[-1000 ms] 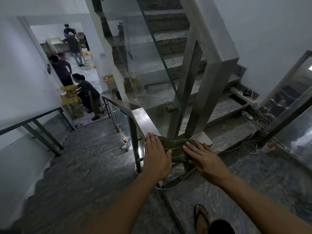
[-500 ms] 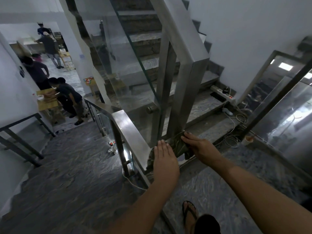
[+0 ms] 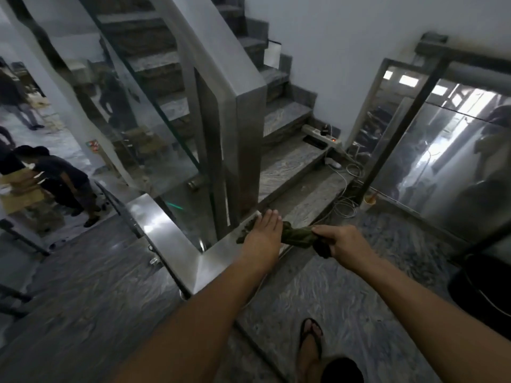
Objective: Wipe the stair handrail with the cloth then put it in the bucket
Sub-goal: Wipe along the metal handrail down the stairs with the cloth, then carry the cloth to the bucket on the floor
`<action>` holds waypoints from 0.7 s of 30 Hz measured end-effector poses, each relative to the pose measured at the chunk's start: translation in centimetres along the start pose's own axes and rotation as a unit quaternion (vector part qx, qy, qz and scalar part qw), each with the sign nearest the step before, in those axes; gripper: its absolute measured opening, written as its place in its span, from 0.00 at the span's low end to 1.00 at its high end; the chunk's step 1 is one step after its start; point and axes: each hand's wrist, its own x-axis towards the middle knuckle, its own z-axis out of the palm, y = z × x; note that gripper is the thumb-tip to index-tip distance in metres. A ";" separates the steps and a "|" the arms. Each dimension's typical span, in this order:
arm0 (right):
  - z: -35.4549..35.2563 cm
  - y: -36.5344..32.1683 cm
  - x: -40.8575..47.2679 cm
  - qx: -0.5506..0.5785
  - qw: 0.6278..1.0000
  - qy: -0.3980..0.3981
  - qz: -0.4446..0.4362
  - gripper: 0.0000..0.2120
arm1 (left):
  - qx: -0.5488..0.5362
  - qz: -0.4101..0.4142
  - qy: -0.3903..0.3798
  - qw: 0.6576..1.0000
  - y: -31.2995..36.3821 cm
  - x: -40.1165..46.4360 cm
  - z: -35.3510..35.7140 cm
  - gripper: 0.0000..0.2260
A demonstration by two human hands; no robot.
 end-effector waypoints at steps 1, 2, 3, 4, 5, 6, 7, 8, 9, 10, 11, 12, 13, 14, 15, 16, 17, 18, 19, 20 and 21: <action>-0.2 0.3 -0.1 0.006 1.000 -0.001 0.005 0.15 | 0.000 0.007 -0.009 1.000 0.1 0.8 -0.2 0.27; -0.5 0.7 -0.2 0.014 1.000 -0.003 0.014 0.16 | -0.005 0.010 -0.016 1.000 0.1 1.7 -0.4 0.26; -0.8 1.2 -0.3 0.021 1.000 -0.006 0.022 0.16 | -0.014 0.014 -0.017 1.000 0.2 2.5 -0.7 0.24; -1.1 1.7 -0.3 0.027 0.999 -0.008 0.028 0.16 | -0.028 0.017 -0.014 0.999 0.3 3.3 -0.9 0.23; -1.5 2.2 -0.3 0.031 0.999 -0.006 0.033 0.15 | -0.047 0.019 -0.006 0.999 0.5 3.9 -1.3 0.21; -1.8 2.7 -0.2 0.033 0.999 -0.001 0.043 0.15 | -0.069 0.016 0.002 0.997 0.7 4.6 -1.5 0.18; -2.2 3.3 -0.2 0.032 0.998 0.001 0.058 0.16 | -0.093 0.010 0.004 0.996 1.0 5.3 -1.6 0.14; -2.7 3.9 -0.1 0.033 0.996 0.000 0.080 0.16 | -0.116 -0.003 -0.007 0.993 1.3 6.2 -1.8 0.12; -3.1 4.7 0.0 0.034 0.994 -0.002 0.102 0.16 | -0.136 -0.018 -0.030 0.990 1.7 7.2 -2.1 0.10; -3.6 5.8 0.0 0.038 0.992 -0.002 0.121 0.16 | -0.156 -0.028 -0.058 0.986 2.2 8.4 -2.3 0.09; -4.1 6.9 0.1 0.041 0.990 -0.001 0.136 0.16 | -0.178 -0.031 -0.081 0.980 2.9 9.7 -2.4 0.08; -4.6 8.1 0.1 0.043 0.988 0.001 0.151 0.16 | -0.203 -0.029 -0.098 0.974 3.6 11.1 -2.6 0.08; -5.2 9.4 0.0 0.044 0.985 0.006 0.164 0.15 | -0.222 -0.024 -0.110 0.968 4.5 12.5 -2.7 0.07; -5.8 10.8 0.0 0.041 0.982 0.011 0.183 0.15 | -0.233 -0.019 -0.119 0.965 5.5 14.1 -2.8 0.07; -6.4 12.4 -0.1 0.037 0.979 0.020 0.200 0.14 | -0.237 -0.013 -0.124 0.963 6.5 15.7 -2.9 0.07; -7.1 14.1 -0.2 0.035 0.975 0.031 0.219 0.12 | -0.242 -0.008 -0.125 0.962 7.7 17.5 -2.9 0.07; -7.9 15.9 -0.3 0.035 0.971 0.045 0.234 0.10 | -0.251 -0.002 -0.124 0.960 9.0 19.2 -2.9 0.07; -8.8 17.6 -0.3 0.031 0.966 0.058 0.251 0.08 | -0.262 0.003 -0.123 0.957 10.5 20.9 -3.2 0.06; -9.8 19.5 -0.5 0.025 0.961 0.071 0.267 0.07 | -0.262 0.011 -0.121 0.957 12.2 22.7 -3.5 0.06; -11.1 21.2 -0.7 0.020 0.955 0.079 0.285 0.06 | -0.252 0.018 -0.122 0.960 13.9 24.3 -4.0 0.06; -12.3 22.9 -1.1 0.018 0.949 0.085 0.303 0.05 | -0.241 0.024 -0.127 0.962 15.7 25.8 -4.6 0.06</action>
